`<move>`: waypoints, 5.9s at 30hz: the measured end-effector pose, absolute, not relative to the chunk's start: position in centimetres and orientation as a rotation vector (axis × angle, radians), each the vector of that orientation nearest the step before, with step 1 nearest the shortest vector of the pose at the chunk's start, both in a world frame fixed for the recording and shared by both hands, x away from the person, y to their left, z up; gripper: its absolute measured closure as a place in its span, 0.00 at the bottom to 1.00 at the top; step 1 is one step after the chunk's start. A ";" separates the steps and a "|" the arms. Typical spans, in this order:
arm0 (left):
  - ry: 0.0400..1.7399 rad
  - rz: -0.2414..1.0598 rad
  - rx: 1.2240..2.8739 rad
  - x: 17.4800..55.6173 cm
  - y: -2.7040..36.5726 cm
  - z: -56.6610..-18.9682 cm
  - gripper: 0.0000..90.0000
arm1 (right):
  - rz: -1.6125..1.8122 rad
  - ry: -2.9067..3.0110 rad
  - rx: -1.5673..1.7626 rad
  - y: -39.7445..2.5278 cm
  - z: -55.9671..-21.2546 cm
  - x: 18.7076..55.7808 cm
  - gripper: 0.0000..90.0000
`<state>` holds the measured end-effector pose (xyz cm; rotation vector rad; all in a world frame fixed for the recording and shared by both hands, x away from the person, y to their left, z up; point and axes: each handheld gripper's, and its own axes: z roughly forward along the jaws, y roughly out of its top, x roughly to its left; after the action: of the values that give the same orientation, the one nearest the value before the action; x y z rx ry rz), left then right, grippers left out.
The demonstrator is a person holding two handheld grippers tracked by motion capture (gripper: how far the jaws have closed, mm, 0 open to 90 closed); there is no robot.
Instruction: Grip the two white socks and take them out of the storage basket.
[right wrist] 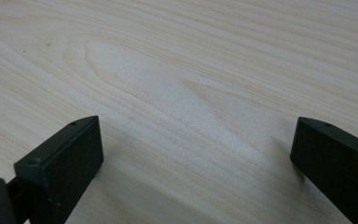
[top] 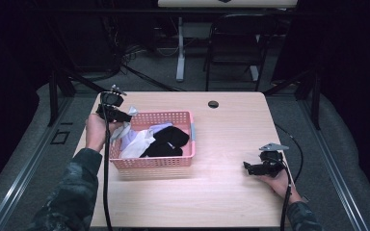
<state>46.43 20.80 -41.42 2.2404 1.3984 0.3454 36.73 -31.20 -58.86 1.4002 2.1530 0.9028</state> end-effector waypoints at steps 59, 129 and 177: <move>1.640 0.425 2.002 43.2 33.5 -42.6 0.89 | 0.904 2.152 1.400 -31.2 -58.9 36.8 0.02; 1.347 0.350 2.163 45.6 23.0 -45.2 0.03 | 0.903 2.151 1.401 -31.2 -58.9 36.8 0.02; 1.464 0.090 2.507 50.2 18.1 -53.7 0.91 | 0.915 2.162 1.392 -31.2 -58.9 36.8 0.02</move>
<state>50.21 18.14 -53.71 2.5074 1.4642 0.0900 36.85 -31.20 -58.87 1.3924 2.1620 0.9146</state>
